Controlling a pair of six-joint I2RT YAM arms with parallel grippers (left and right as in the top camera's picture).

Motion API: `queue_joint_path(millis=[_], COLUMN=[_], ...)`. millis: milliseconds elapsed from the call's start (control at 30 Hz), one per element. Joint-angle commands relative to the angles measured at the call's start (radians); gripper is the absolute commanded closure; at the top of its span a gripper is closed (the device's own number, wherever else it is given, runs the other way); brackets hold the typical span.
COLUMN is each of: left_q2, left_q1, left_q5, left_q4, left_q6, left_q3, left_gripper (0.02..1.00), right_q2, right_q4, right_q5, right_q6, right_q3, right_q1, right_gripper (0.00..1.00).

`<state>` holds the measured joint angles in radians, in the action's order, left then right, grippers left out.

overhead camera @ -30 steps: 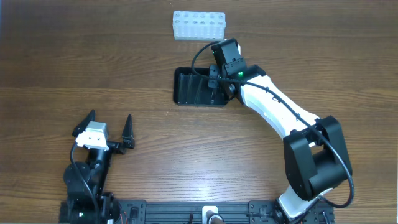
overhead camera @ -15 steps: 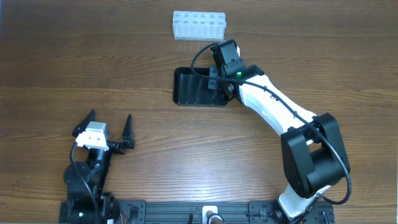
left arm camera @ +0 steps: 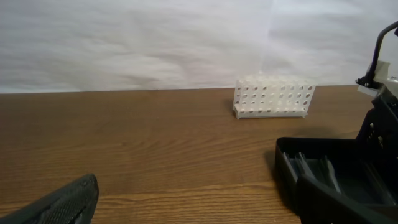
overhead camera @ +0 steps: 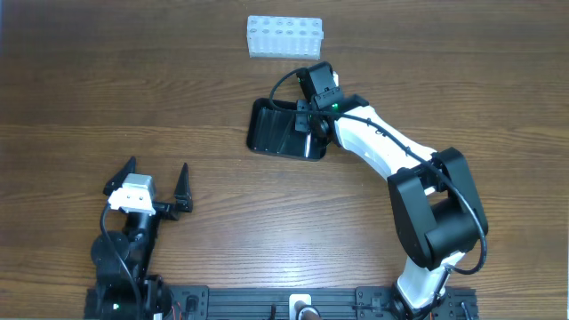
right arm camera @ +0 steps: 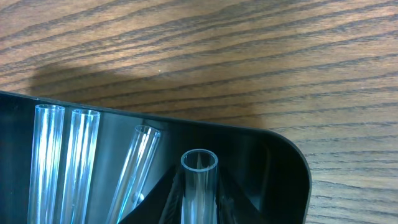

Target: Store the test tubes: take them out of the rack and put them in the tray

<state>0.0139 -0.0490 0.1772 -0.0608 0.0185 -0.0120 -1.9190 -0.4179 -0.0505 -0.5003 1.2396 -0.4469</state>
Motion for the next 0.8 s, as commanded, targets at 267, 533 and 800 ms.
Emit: queue_joint_path(millis=[267, 533, 800], left_q2=[-0.008, -0.008, -0.008], left_q1=[0.001, 0.001, 0.001], left_q5=[0.013, 0.012, 0.013], left_q4=[0.0, 0.0, 0.0], left_q6=[-0.011, -0.011, -0.011], left_q3=[0.006, 0.006, 0.006], left_gripper=[0.02, 0.018, 0.02], right_q2=[-0.006, 0.101, 0.494], right_q4=[0.004, 0.001, -0.05], right_q5=[-0.003, -0.09, -0.237], right_q6=[0.0, 0.038, 0.235], right_q3=[-0.01, -0.009, -0.026], right_q1=[-0.005, -0.005, 0.005], right_gripper=[0.656, 0.478, 0.152])
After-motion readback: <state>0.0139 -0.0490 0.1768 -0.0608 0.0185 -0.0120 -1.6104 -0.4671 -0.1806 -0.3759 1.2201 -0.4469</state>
